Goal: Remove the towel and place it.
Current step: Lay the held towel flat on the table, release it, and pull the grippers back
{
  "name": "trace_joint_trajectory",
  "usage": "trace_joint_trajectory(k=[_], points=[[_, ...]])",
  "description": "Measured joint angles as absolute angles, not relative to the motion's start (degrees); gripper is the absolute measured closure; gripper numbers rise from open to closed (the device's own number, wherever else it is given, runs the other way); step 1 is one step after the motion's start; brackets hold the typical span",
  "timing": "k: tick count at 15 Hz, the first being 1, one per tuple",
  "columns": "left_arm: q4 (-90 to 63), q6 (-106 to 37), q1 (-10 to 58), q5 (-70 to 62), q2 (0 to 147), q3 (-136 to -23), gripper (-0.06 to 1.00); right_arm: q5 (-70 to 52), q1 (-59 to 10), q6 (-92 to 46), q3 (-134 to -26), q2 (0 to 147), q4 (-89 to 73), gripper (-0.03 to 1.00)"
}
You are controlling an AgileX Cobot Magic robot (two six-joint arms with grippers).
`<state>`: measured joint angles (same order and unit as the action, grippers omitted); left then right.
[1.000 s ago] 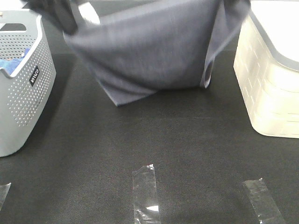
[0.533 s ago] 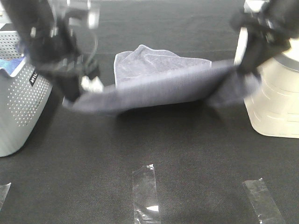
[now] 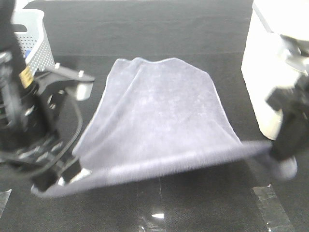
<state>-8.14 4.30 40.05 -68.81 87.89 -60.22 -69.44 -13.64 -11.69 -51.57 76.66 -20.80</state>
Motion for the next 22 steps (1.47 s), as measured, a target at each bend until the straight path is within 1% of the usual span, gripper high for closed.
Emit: trace_joint_trajectory(k=[4,8,12,14,15,16,17,18,19,20,21,22], points=[[-12.5,7.2,43.9,-68.5,82.4,-54.8,0.94,-69.4,-13.6,-11.7,-43.9,72.4,-21.0,0.97],[-15.8,9.6,48.5,-68.0,81.1,-49.3,0.94,-69.4,-13.6,-11.5,-40.1,68.0,-22.3,0.97],[-17.2,11.2,50.9,-68.0,81.0,-48.8,0.94,-69.4,-13.6,-11.2,-37.2,64.2,-22.5,0.97],[-17.2,11.9,50.9,-68.0,81.0,-48.8,0.94,-69.6,-13.6,-11.2,-37.2,63.9,-22.5,0.97],[-17.1,12.3,50.9,-68.0,81.0,-48.8,0.94,-69.6,-13.6,-11.1,-37.2,63.8,-22.5,0.95],[-16.8,12.4,50.9,-68.6,81.0,-48.6,0.92,-69.6,-13.6,-10.7,-37.2,63.8,-21.7,0.87],[-16.8,12.4,50.9,-68.9,81.0,-48.4,0.86,-69.5,-13.6,-10.0,-37.2,63.8,-21.2,0.77],[-16.8,12.5,50.9,-69.1,81.0,-48.5,0.73,-69.5,-13.6,-9.5,-37.2,63.8,-21.1,0.62],[-16.8,12.5,50.9,-69.3,81.0,-48.5,0.58,-69.5,-13.6,-9.1,-37.2,63.8,-21.1,0.48],[-16.8,12.5,50.9,-69.3,81.0,-48.5,0.58,-69.5,-13.6,-9.1,-37.2,63.8,-21.1,0.48],[-16.8,12.5,50.9,-69.3,81.0,-48.5,0.42,-69.5,-13.6,-8.7,-37.2,63.8,-21.1,0.37],[-16.8,12.5,50.9,-69.3,81.0,-48.5,0.22,-69.5,-13.6,-8.7,-37.2,63.8,-21.1,0.29]])
